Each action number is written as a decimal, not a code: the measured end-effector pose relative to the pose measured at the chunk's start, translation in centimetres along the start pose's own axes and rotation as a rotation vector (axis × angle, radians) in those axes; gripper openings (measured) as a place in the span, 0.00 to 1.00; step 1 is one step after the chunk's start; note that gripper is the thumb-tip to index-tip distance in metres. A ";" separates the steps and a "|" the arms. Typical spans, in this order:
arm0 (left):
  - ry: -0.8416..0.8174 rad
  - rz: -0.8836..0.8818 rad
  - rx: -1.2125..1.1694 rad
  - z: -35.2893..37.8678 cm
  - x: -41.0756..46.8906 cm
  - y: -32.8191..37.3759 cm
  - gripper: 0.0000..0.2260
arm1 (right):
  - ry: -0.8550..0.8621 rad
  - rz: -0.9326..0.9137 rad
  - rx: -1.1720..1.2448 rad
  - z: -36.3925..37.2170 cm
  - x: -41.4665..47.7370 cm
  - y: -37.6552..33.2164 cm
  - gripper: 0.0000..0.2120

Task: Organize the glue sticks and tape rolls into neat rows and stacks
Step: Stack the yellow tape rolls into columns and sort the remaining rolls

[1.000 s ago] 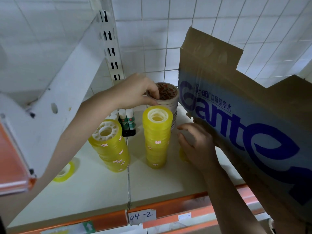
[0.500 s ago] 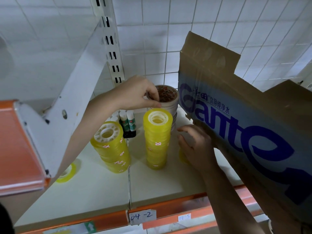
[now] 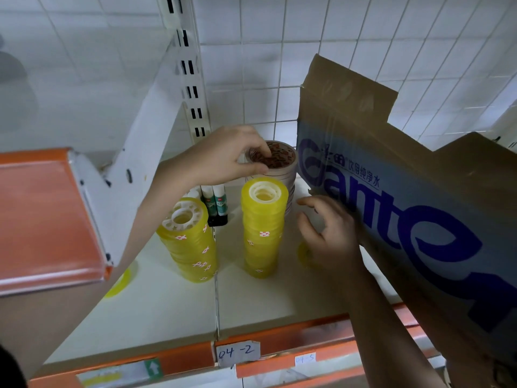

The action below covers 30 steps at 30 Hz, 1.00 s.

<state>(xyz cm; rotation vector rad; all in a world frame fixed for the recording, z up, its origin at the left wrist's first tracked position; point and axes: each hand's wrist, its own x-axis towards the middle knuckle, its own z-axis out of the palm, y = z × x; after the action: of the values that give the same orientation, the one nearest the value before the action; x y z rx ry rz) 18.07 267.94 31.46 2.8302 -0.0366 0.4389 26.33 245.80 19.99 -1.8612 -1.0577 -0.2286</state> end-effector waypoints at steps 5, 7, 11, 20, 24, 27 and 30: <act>0.091 -0.038 -0.042 -1.2 -1.5 0.4 0.07 | 0.029 -0.083 0.001 -1.1 0.8 -1.4 0.10; 0.129 -0.038 -0.020 -1.4 -2.5 0.6 0.07 | 0.040 -0.081 0.022 -1.5 0.9 -2.2 0.10; 0.219 -0.061 -0.028 -1.9 -4.9 2.0 0.12 | 0.099 -0.115 0.027 -2.2 0.7 -3.9 0.09; 0.344 -0.167 -0.060 -2.9 -12.0 3.6 0.10 | 0.197 -0.270 0.022 -3.7 -0.6 -9.0 0.11; 0.449 -0.136 -0.014 -3.7 -15.2 4.3 0.10 | 0.174 -0.361 0.019 -2.9 -1.2 -11.7 0.09; 0.488 -0.149 0.021 -4.1 -18.2 3.9 0.10 | 0.151 -0.376 0.039 -1.3 -1.7 -13.5 0.09; 0.513 -0.201 0.034 -4.3 -21.7 3.1 0.10 | 0.140 -0.436 0.031 0.8 -2.0 -15.5 0.09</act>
<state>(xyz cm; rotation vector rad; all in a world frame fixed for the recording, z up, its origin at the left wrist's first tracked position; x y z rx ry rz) -4.13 265.76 29.68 2.6273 0.3543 1.1016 13.30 247.99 28.38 -1.5440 -1.3493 -0.5841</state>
